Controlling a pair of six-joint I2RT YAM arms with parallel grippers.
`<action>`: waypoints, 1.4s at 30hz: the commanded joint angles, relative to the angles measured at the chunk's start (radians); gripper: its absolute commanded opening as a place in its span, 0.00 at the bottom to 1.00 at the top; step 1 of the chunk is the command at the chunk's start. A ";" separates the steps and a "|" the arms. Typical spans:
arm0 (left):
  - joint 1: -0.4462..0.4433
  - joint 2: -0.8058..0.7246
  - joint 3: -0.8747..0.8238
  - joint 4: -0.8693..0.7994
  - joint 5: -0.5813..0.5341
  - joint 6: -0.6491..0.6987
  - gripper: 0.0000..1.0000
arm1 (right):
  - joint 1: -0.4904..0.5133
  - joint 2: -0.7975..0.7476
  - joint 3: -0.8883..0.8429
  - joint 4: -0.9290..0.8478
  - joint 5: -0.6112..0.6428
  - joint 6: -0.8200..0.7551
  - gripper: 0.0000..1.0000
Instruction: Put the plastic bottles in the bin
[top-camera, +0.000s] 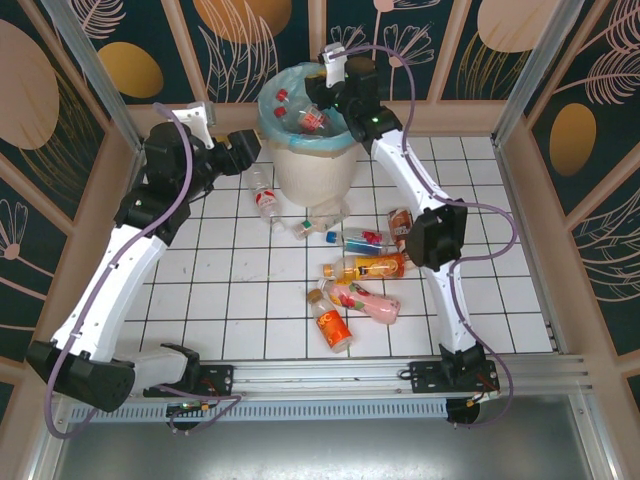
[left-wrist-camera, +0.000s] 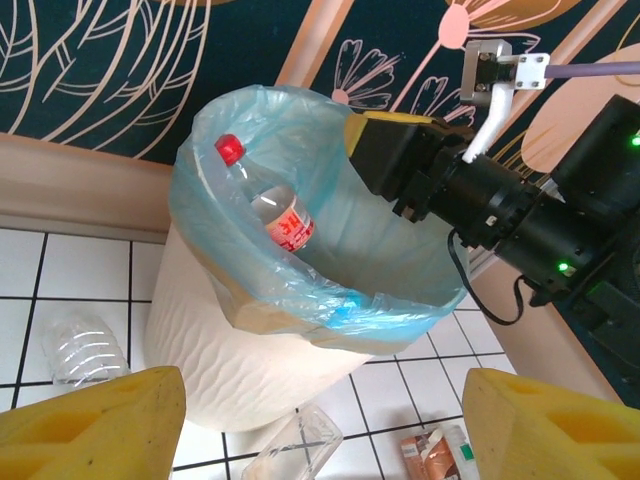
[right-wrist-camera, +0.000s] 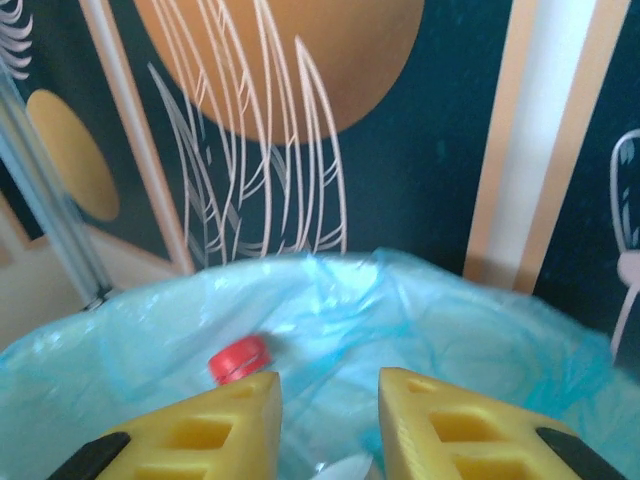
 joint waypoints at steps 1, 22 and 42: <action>-0.004 0.039 0.028 -0.038 -0.017 -0.023 0.73 | 0.019 -0.130 0.028 -0.110 -0.052 0.067 0.32; -0.004 -0.108 -0.457 -0.079 0.103 0.000 0.72 | 0.399 -0.734 -0.825 -0.275 0.140 0.011 0.40; -0.004 -0.263 -0.879 0.194 -0.005 -0.250 0.73 | 0.455 -0.621 -1.351 0.373 0.172 0.433 0.44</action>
